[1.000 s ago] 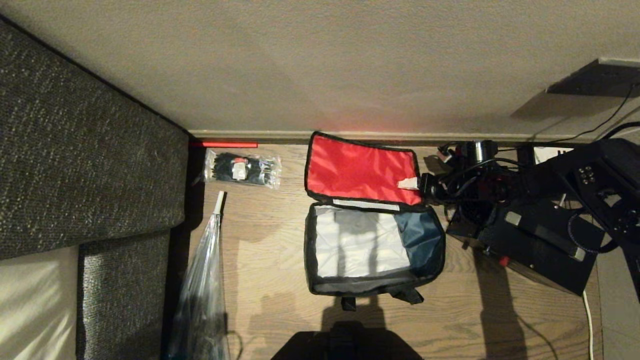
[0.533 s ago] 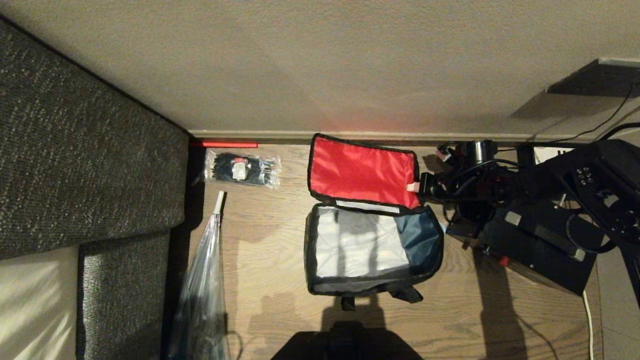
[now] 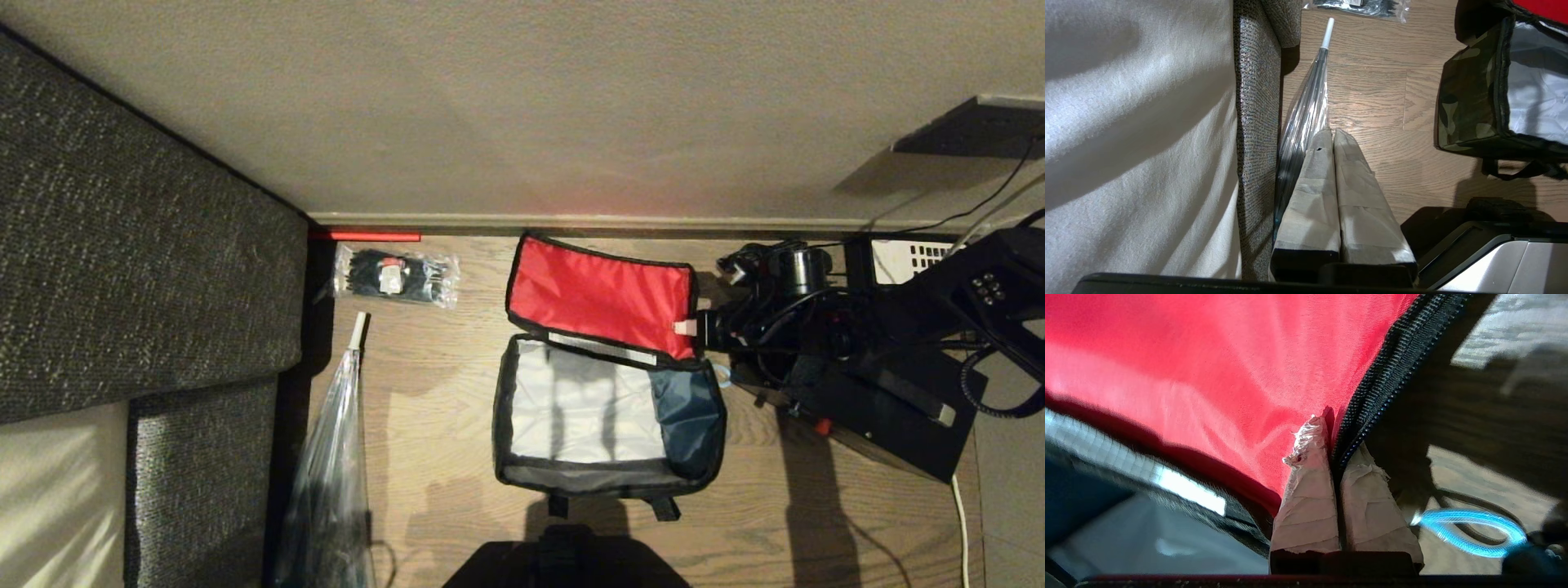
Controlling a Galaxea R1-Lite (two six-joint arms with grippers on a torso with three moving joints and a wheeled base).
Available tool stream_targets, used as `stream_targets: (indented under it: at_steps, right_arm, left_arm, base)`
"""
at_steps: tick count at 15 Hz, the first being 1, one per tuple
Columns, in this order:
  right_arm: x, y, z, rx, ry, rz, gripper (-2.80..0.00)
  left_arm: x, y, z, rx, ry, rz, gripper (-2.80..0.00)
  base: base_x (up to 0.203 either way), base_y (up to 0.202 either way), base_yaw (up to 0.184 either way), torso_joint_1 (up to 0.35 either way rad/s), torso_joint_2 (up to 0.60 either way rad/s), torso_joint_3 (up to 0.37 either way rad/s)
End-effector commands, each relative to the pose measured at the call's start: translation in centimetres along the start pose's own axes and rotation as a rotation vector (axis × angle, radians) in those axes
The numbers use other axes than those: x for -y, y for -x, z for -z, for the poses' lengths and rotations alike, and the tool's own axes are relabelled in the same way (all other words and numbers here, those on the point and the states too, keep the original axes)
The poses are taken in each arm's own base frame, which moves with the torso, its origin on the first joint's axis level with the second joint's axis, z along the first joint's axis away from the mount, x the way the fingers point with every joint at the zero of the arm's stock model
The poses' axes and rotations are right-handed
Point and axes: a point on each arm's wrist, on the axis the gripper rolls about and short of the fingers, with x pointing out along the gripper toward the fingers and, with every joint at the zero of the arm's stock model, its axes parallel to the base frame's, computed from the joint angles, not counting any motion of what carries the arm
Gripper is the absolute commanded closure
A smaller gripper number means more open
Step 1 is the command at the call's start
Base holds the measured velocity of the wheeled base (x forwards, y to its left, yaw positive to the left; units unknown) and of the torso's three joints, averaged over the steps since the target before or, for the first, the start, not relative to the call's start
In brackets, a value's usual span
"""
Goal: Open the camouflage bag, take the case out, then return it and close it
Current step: Grip the handle again
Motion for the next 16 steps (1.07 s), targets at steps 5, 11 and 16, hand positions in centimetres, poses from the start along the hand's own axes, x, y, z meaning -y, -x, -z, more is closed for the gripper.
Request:
stream_targets:
  at_steps: [5,11,16]
  right_arm:
    - [-1.7,0.9,-1.2,0.15,0.216,-0.037,0.0]
    - [-3.2,3.6,-3.2,0.278,0.316,-0.053,0.0]
    - [-4.8,7.1,-3.6,0.35,0.343,-0.045,0.0]
  left_arm:
    - [0.0,0.0,0.0,0.001,0.0,-0.002,0.0]
    - [0.0,0.0,0.0,0.001,-0.001,-0.002,0.0]
    - [0.0,0.0,0.1,-0.002,0.0,-0.002,0.0]
  base:
    - [0.0,0.0,0.0,0.0,0.0,0.0]
    - [0.0,0.0,0.0,0.0,0.0,0.0]
    - [0.0,0.0,0.0,0.0,0.0,0.0]
